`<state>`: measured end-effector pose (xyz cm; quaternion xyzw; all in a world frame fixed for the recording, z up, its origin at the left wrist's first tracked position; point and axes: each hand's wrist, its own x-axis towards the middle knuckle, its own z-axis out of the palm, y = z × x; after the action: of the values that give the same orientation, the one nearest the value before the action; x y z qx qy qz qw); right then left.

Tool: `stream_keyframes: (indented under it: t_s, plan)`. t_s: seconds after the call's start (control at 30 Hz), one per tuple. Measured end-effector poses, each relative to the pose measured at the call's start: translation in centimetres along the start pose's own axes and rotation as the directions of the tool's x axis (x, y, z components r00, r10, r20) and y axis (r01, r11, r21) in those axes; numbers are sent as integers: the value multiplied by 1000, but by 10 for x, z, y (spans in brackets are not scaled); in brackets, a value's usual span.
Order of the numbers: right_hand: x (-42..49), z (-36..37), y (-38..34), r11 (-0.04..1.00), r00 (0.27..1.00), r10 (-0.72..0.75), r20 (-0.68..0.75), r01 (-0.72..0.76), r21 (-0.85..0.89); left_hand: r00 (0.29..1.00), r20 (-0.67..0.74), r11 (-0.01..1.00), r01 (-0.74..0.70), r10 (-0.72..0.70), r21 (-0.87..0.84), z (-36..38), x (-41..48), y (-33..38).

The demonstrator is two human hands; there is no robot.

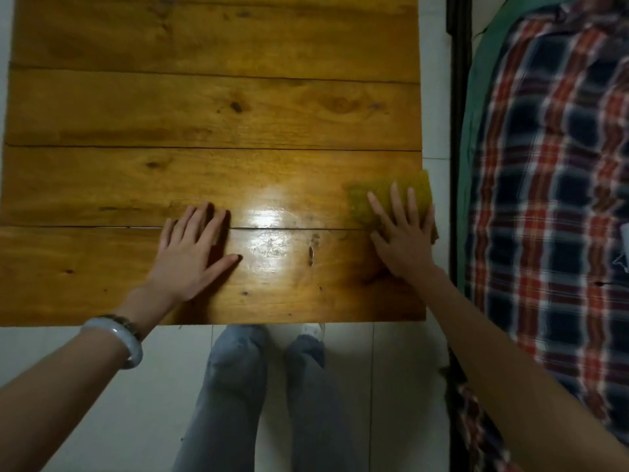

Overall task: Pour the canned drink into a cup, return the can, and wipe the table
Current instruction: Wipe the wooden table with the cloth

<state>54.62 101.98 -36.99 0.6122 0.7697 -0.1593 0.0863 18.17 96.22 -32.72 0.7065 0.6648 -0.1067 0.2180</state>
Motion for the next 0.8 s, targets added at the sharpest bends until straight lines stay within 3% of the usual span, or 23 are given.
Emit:
stream_keyframes:
  t_s: [0.1, 0.17, 0.27, 0.37, 0.47, 0.53, 0.67, 0.73, 0.8]
  plan:
    - [69, -24, -22, 972, 975, 222, -19, -220, 79, 999, -27, 999, 37, -38, -29, -6, 3, -7]
    - [108, -33, -57, 969, 973, 233, 2, -232, 81, 997, -51, 997, 52, -55, -51, -9, 8, -15]
    - [132, -30, -129, 1000, 999, 29, 15, -29, 5, 994, -58, 994, 88, -92, -67, -15, 21, -34]
    - [111, -13, -183, 963, 966, -253, 61, 257, -78, 986, -84, 988, 135, -142, -79, -19, 32, -46]
    - [77, 0, -176, 861, 870, -485, 91, 493, -126, 984, -93, 985, 144, -153, -97, -24, 42, -55]
    - [67, -2, -141, 846, 856, -513, 67, 517, -130, 989, -63, 987, 126, -133, -104, -28, 48, -63]
    - [85, -25, -66, 941, 948, -316, 40, 318, -113, 992, -69, 991, 97, -103, -89, -35, 58, -83]
    - [113, -38, -54, 992, 995, -92, 30, 94, -82, 994, -61, 994, 81, -86, -79, -38, 63, -96]
    - [151, -50, -63, 988, 988, 153, 17, -153, 0, 997, -55, 995, 54, -59, -86, -40, 69, -109]
